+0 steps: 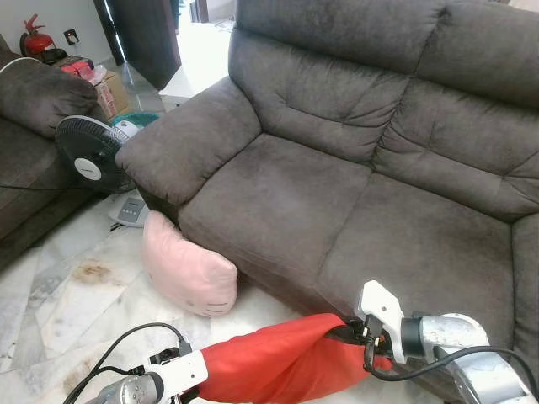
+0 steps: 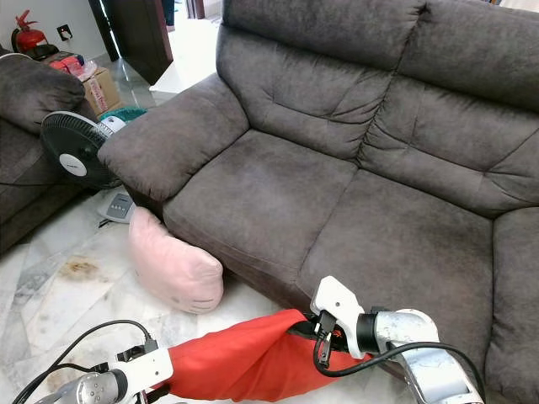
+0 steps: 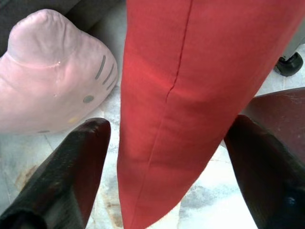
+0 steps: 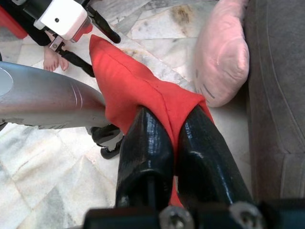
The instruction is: Move the pillow to the sofa from floor
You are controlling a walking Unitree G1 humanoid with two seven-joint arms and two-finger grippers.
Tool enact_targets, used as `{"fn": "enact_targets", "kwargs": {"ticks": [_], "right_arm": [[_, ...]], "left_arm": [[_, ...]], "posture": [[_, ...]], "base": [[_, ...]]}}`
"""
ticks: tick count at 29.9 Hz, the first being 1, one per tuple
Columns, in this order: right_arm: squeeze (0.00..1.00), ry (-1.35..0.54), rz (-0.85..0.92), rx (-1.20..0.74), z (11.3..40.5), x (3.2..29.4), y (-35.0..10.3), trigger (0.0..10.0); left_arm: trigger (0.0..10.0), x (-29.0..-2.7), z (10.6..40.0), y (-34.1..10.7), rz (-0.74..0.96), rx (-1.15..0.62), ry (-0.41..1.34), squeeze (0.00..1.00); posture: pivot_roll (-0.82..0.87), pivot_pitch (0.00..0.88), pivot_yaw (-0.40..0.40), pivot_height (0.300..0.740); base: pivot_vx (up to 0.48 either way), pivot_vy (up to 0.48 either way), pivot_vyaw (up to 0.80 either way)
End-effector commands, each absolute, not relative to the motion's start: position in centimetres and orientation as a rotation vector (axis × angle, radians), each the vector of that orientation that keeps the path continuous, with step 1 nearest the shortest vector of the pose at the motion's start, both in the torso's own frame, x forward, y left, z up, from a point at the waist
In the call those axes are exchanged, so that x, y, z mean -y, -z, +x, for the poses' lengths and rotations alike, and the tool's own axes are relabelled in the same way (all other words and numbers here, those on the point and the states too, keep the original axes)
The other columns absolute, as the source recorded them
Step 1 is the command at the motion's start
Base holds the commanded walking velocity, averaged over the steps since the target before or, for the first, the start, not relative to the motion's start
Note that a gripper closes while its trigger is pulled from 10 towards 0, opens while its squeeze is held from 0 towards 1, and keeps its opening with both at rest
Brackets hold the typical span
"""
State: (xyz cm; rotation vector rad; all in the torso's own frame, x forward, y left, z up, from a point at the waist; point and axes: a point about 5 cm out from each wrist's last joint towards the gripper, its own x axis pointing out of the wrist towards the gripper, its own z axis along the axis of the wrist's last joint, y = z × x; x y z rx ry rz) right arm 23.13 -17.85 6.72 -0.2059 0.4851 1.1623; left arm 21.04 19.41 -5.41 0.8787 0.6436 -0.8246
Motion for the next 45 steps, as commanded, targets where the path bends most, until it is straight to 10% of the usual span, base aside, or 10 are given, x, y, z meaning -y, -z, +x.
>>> {"fn": "enact_targets", "kwargs": {"ticks": [1, 45], "right_arm": [[0.00, -1.209, -0.216, -0.372, 23.63, 17.07, -8.84, 10.0], [0.00, -1.195, -0.219, -0.389, 23.47, 17.36, -8.54, 10.0]], "left_arm": [[0.0, -19.64, 21.03, 5.34, 0.909, -0.641, 0.852, 0.00], [0.0, -19.60, 21.54, 4.85, 0.858, -0.626, 0.851, 0.00]], "posture": [[0.11, 0.088, -0.058, 0.740], [0.10, 0.092, -0.055, 0.740]], "base": [[0.000, 0.000, 0.00], [0.000, 0.000, 0.00]]}}
